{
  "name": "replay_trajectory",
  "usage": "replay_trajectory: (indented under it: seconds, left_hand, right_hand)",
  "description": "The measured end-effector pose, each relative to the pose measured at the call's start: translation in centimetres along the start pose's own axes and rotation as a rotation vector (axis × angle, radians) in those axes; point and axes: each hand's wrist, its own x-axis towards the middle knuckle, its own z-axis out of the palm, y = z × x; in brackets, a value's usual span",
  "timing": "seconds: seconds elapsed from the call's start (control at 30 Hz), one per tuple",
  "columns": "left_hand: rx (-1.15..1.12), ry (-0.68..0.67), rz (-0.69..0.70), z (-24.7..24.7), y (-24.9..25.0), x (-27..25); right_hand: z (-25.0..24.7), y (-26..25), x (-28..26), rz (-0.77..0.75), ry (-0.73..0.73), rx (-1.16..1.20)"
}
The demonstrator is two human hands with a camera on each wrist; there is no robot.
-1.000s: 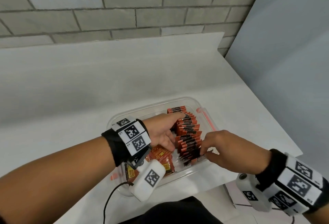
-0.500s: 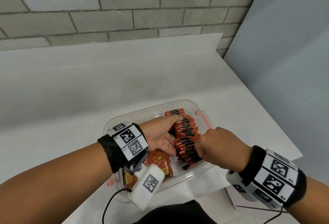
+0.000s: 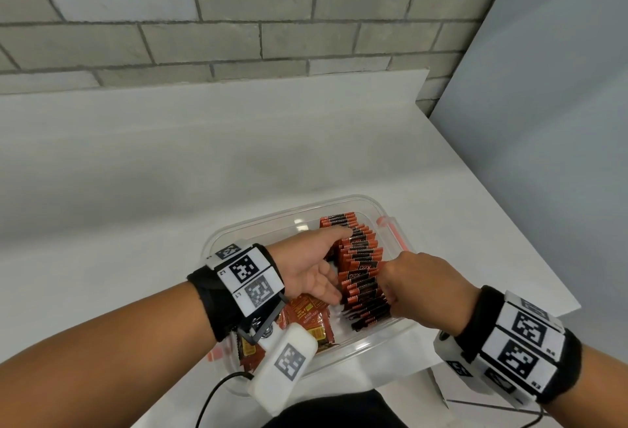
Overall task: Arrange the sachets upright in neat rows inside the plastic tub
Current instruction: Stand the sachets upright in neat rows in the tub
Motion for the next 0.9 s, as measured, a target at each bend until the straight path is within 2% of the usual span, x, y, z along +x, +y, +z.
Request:
replay_trajectory:
  seconds: [0.2, 0.27, 0.33, 0.43, 0.6, 0.9]
  left_hand:
    - [-0.015, -0.001, -0.005, 0.0, 0.0, -0.4]
    - [-0.022, 0.000, 0.003, -0.1, -0.1, -0.4]
    - [-0.043, -0.002, 0.020, 0.0, -0.2, -0.5]
    - [-0.076, -0.007, 0.038, 0.3, -0.3, -0.7]
    - [-0.149, -0.025, 0.029, 0.6, -0.4, -0.5]
    - [-0.268, -0.021, 0.015, 0.5, -0.5, -0.1]
  right_hand:
    - [0.3, 0.4, 0.0, 0.000, 0.000, 0.094]
    - [0.4, 1.0, 0.0, 0.020, -0.004, 0.242]
    - [-0.1, 1.4, -0.3, 0.081, 0.092, 0.449]
    - [-0.2, 1.5, -0.3, 0.261, 0.240, 0.743]
    - [0.0, 0.6, 0.5, 0.372, 0.157, 1.112]
    - [-0.1, 0.0, 0.8, 0.307, 0.122, 1.187]
